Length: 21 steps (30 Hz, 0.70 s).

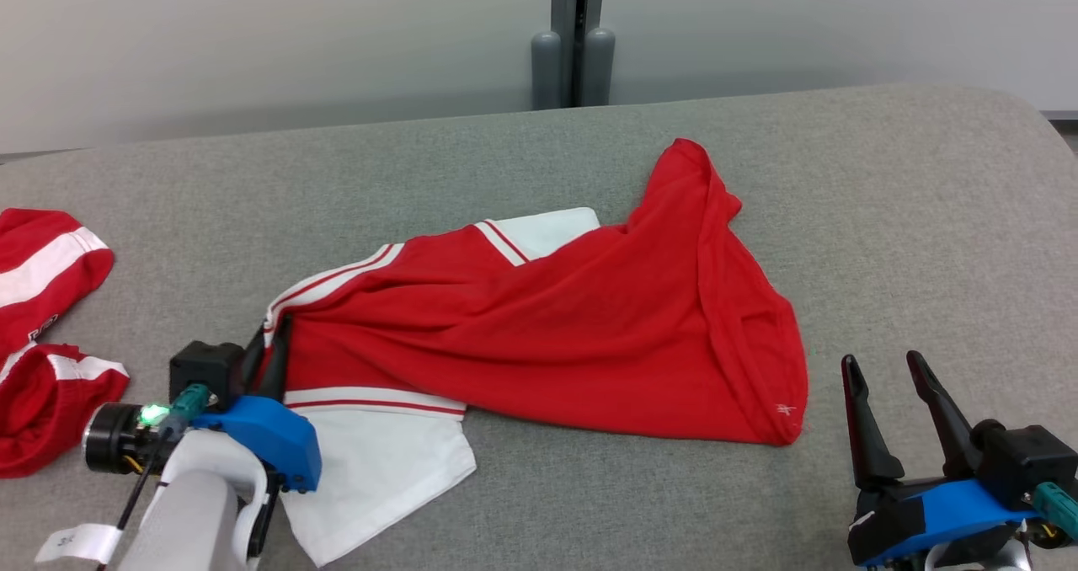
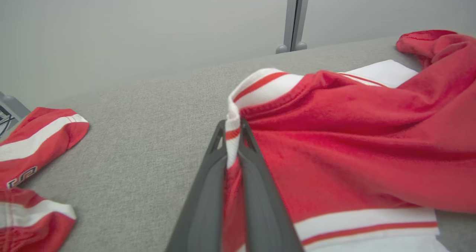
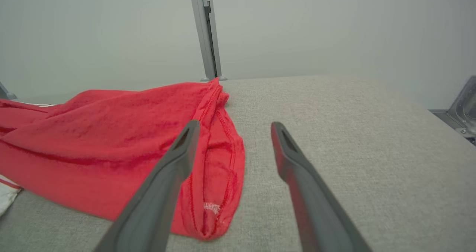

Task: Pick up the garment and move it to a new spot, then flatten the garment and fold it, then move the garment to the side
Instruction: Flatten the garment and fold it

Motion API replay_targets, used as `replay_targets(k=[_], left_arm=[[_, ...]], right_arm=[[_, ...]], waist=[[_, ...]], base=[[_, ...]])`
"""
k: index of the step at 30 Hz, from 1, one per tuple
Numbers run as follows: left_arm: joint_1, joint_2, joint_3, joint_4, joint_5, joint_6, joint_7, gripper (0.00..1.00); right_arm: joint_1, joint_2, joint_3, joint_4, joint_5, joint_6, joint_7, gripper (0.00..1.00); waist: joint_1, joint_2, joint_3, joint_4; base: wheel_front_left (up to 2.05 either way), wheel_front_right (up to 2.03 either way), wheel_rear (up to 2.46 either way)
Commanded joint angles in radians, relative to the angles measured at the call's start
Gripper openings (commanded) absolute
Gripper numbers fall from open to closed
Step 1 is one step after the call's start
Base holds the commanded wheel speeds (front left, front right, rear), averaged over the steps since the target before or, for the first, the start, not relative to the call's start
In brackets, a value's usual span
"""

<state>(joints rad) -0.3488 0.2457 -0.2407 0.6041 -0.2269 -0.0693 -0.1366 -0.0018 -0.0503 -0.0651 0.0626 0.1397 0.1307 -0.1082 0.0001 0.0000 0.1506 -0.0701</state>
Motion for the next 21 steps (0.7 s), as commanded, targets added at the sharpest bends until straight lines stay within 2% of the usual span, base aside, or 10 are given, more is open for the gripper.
replay_targets(k=[1,4,5,6,7,11,15,17,21], left_arm=[[-0.019,0.006,0.004,0.002,-0.003,0.005,-0.003,0.00],[-0.032,0.015,0.019,0.035,-0.019,0.002,-0.010,0.00],[-0.033,0.011,0.017,0.043,-0.018,0.007,-0.012,0.34],[-0.036,0.011,0.015,0.049,-0.016,0.010,-0.018,0.97],[-0.039,0.007,0.017,0.056,-0.021,0.012,-0.027,1.00],[-0.035,-0.002,0.027,0.072,-0.029,0.026,-0.077,1.00],[0.007,-0.017,0.046,0.028,-0.032,0.052,-0.120,1.00],[0.036,-0.026,0.060,-0.019,-0.032,0.063,-0.128,1.00],[0.126,-0.053,0.102,-0.200,-0.006,0.091,-0.129,1.00]], right_arm=[[-0.015,0.000,-0.002,0.002,-0.006,0.000,-0.006,1.00],[-0.016,-0.001,-0.003,0.016,-0.005,0.000,-0.010,1.00],[-0.017,-0.001,-0.002,0.020,-0.005,0.000,-0.012,1.00],[-0.017,-0.001,-0.001,0.023,-0.003,0.000,-0.014,1.00],[-0.017,-0.001,-0.001,0.028,-0.003,0.000,-0.016,1.00],[-0.014,-0.001,-0.002,0.040,-0.002,0.000,-0.022,1.00],[-0.010,-0.002,-0.004,0.048,-0.002,0.000,-0.027,1.00],[-0.003,-0.002,-0.007,0.051,-0.003,0.000,-0.028,1.00],[0.008,-0.002,-0.013,0.046,-0.005,0.000,-0.028,1.00]], waist=[[-0.0001,0.0000,0.001,-0.003],[-0.0001,0.0000,0.005,-0.016],[-0.0001,0.0000,0.006,-0.020],[-0.0001,0.0000,0.007,-0.023],[-0.0001,0.0000,0.007,-0.025],[-0.0001,0.0000,-0.004,-0.026],[-0.0001,0.0000,-0.028,-0.012],[-0.0001,0.0000,-0.041,-0.002],[-0.0001,0.0000,-0.058,0.025]], base=[[0.00,0.00,0.00],[0.00,0.00,0.00],[0.00,0.00,0.00],[0.00,0.00,0.00],[0.00,0.00,0.00],[0.00,0.00,0.00],[0.00,0.00,0.00],[0.00,0.00,0.00],[0.00,0.00,0.00]])
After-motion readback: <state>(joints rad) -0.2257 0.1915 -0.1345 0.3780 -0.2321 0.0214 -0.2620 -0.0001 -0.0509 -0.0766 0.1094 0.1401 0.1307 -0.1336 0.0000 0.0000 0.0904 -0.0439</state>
